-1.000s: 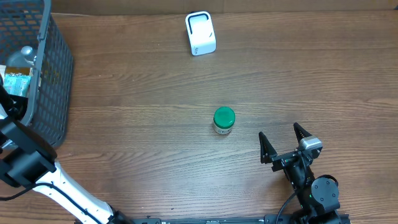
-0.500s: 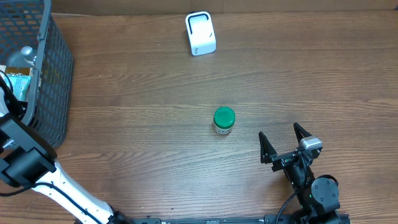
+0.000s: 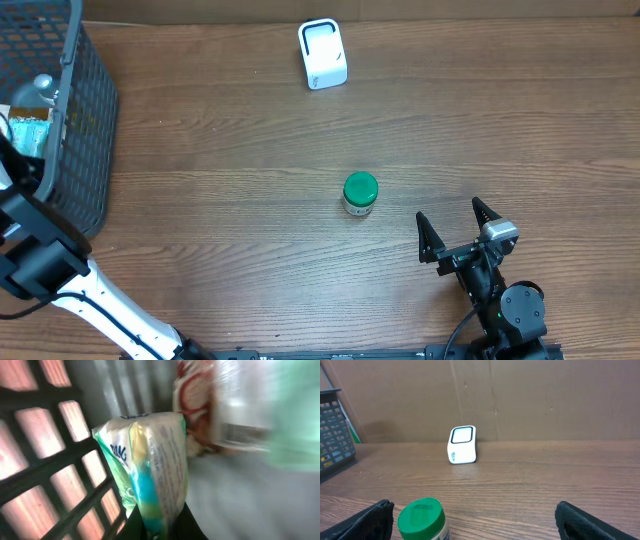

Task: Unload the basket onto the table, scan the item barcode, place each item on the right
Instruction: 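Lift the tissue pack out and carry it toward the scanner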

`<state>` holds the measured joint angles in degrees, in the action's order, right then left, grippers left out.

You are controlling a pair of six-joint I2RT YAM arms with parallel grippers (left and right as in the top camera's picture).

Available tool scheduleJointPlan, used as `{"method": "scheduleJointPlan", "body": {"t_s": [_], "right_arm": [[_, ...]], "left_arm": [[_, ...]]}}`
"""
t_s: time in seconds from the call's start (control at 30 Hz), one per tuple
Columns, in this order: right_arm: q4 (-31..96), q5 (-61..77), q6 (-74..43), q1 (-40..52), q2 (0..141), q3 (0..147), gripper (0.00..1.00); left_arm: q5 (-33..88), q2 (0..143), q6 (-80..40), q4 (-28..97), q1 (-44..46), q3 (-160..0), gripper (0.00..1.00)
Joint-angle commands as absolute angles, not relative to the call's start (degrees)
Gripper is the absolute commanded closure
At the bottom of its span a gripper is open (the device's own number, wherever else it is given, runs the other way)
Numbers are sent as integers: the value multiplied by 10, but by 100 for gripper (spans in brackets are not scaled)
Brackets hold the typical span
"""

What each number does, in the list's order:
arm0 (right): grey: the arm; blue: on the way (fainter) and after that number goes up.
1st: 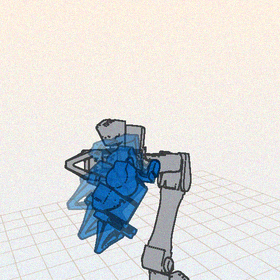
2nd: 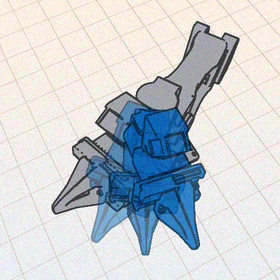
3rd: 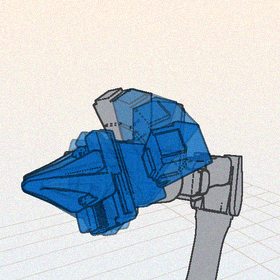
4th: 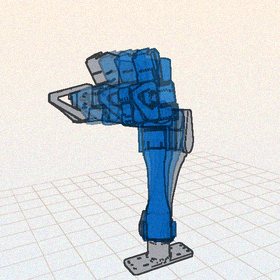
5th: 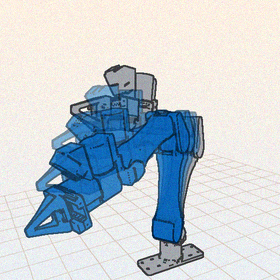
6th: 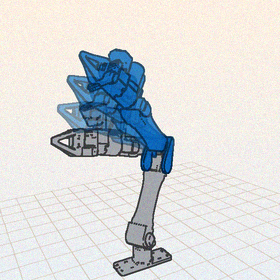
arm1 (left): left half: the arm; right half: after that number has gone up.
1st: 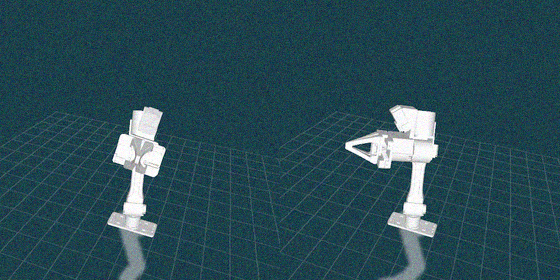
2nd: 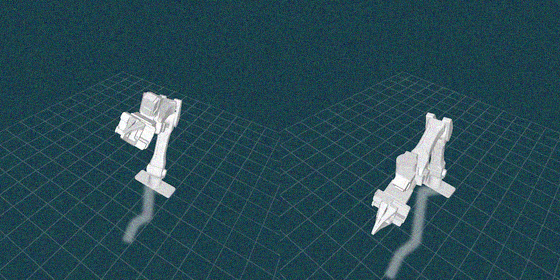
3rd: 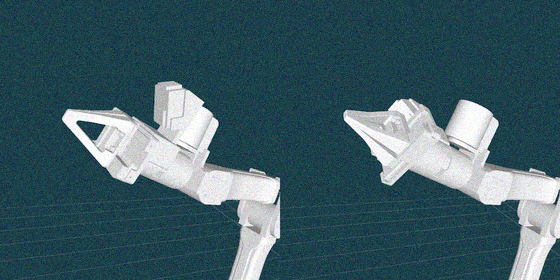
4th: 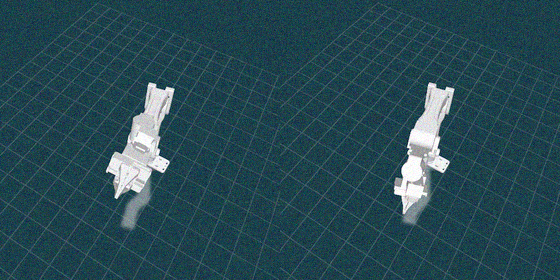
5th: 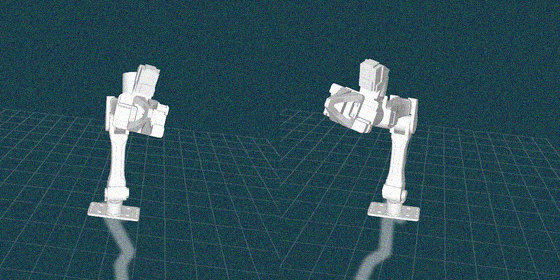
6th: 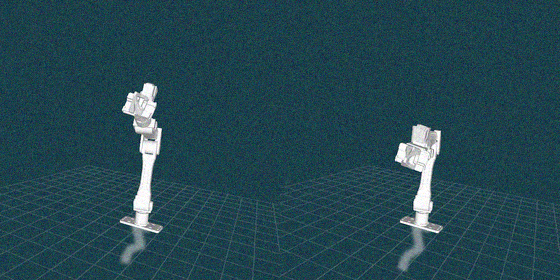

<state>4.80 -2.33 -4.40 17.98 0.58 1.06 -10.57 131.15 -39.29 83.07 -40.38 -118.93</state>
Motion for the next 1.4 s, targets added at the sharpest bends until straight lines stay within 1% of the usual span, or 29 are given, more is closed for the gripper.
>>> {"method": "scheduleJointPlan", "body": {"t_s": [0.0,0.03,0.17,0.33,0.4,0.5,0.63,0.8,0.93,0.97,1.03,1.13,1.3,1.37], "right_arm": [[46,-22,-40,176,2,5,0],[46,-22,-40,176,2,5,0],[46,-22,-40,176,2,5,0],[46,-22,-40,176,2,5,0],[46,-22,-40,176,2,5,0],[46,-22,-40,176,2,5,0],[46,-22,-40,176,2,5,0],[46,-22,-40,176,2,5,0],[46,-22,-40,176,2,5,0],[46,-22,-40,176,2,5,0],[46,-22,-40,176,2,5,0],[46,-22,-40,176,2,5,0],[46,-22,-40,176,2,5,0],[46,-22,-40,176,2,5,0]], "left_arm": [[-75,1306,-357,866,-402,-1302,96],[-58,1305,-344,888,-401,-1350,96],[-11,1303,-322,933,-401,-1452,96],[74,1303,-284,968,-401,-1541,96],[120,1299,-252,968,-401,-1559,96],[169,1282,-242,968,-397,-1572,96],[176,1239,-242,968,-385,-1574,96],[173,1178,-239,968,-344,-1574,96],[154,1136,-210,968,-275,-1573,96],[126,1127,-209,968,-227,-1573,96],[100,1124,-209,968,-184,-1572,96],[51,1124,-210,968,-96,-1560,96],[-49,1125,-235,968,49,-1469,96],[-72,1125,-249,968,84,-1428,96]]}}
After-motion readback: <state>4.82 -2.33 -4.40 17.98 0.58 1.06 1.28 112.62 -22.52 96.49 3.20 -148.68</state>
